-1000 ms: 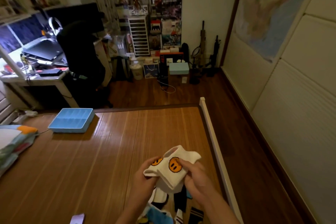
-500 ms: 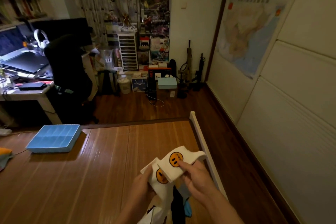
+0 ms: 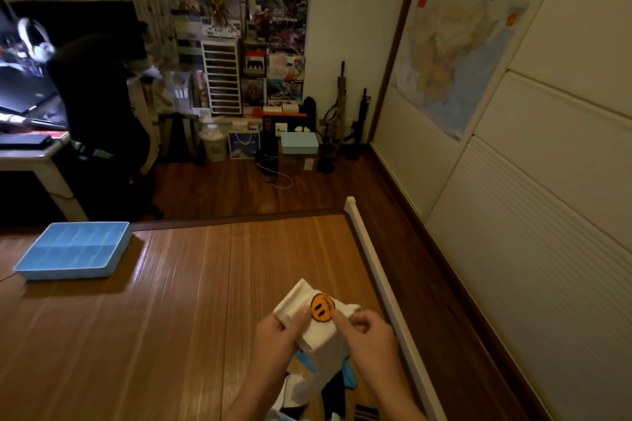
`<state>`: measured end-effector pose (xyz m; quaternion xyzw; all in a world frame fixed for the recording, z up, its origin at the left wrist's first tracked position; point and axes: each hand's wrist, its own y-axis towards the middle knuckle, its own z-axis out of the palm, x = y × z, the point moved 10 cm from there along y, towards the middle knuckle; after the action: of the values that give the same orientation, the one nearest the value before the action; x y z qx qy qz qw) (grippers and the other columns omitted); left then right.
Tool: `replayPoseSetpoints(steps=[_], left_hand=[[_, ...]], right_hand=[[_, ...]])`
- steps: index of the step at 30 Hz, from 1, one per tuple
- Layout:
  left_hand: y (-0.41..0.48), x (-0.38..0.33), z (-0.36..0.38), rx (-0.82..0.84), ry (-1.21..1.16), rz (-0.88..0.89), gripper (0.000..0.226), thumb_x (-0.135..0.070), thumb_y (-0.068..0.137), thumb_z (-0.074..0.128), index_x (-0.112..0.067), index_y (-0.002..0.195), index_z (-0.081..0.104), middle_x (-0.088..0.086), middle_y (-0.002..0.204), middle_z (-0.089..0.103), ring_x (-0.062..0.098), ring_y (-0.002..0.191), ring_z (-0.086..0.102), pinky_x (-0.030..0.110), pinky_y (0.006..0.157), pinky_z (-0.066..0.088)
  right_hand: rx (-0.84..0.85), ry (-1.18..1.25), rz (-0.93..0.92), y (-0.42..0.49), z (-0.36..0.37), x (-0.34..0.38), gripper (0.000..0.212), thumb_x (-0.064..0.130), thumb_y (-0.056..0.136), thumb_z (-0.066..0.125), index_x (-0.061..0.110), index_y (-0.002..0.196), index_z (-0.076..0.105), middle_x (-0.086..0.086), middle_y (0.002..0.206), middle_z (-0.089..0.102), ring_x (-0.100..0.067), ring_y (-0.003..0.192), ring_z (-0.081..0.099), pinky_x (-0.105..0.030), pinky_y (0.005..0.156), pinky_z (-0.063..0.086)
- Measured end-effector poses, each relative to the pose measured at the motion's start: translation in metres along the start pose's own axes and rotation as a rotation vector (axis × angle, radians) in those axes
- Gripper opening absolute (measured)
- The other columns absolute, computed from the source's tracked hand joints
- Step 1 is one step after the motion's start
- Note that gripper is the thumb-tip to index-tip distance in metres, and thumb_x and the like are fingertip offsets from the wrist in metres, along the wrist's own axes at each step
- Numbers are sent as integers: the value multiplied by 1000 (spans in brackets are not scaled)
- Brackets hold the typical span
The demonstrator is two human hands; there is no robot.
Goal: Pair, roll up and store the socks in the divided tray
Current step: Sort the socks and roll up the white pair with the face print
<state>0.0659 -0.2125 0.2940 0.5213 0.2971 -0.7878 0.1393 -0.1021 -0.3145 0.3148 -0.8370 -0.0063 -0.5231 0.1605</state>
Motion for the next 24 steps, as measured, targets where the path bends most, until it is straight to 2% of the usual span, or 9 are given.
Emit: replayPoseSetpoints(steps=[2,5,8,11,13,15,18,21,24], left_hand=[[-1,-3,0,6,15,-1,27,-23,93,70,-6,114,74,12,104,79,29,97,76,33,72,61],[-2,-10,3,24,3,2,27,-20,96,68,-5,117,73,14,106,78,31,99,76,35,74,61],[-5,-17,8,15,-22,16,23,-16,96,66,-4,115,73,16,104,78,30,96,76,32,70,61],[-8,-22,12,-18,-15,33,26,-21,100,61,-2,113,74,17,102,78,28,94,76,36,77,60],[-11,-23,15,-39,13,39,33,-28,101,57,-2,111,75,18,100,78,28,91,75,38,78,58],[-13,-24,13,-93,17,55,41,-34,102,54,0,107,75,23,97,77,29,86,73,40,75,58],[-16,-30,3,-193,16,101,49,-40,103,50,3,100,74,24,92,76,32,82,72,41,74,60],[-20,-39,4,-227,63,159,50,-45,102,46,-3,100,73,14,86,77,26,80,75,30,63,61],[-24,-44,18,-238,95,212,45,-46,103,43,-11,103,71,5,83,77,12,72,74,18,54,56]], right_hand=[[-55,-32,-79,-7,-3,8,32,39,85,78,25,110,63,10,97,64,-4,86,62,-19,66,48],[199,-150,-452,-21,23,36,67,33,88,72,45,146,39,24,146,34,5,133,38,-21,101,43],[419,-322,-718,-39,44,46,77,29,90,63,53,152,25,27,164,9,7,149,12,-23,118,25],[413,-255,-807,-40,36,58,64,11,99,55,47,148,36,19,163,24,4,147,27,-21,117,32],[365,-127,-721,-30,22,58,53,6,100,54,47,135,56,16,151,48,1,137,46,-20,109,43],[302,180,-332,-3,4,38,31,16,103,55,40,107,75,6,116,75,-19,113,69,-33,94,57],[261,609,69,18,-10,16,24,25,104,52,10,106,70,-12,98,78,-30,96,74,-50,85,60],[248,601,49,24,-30,23,25,25,102,54,5,104,69,-12,96,78,-28,95,75,-48,85,60],[189,388,-58,20,-42,31,33,30,102,55,-1,95,68,-16,90,76,-32,88,74,-51,83,59]])
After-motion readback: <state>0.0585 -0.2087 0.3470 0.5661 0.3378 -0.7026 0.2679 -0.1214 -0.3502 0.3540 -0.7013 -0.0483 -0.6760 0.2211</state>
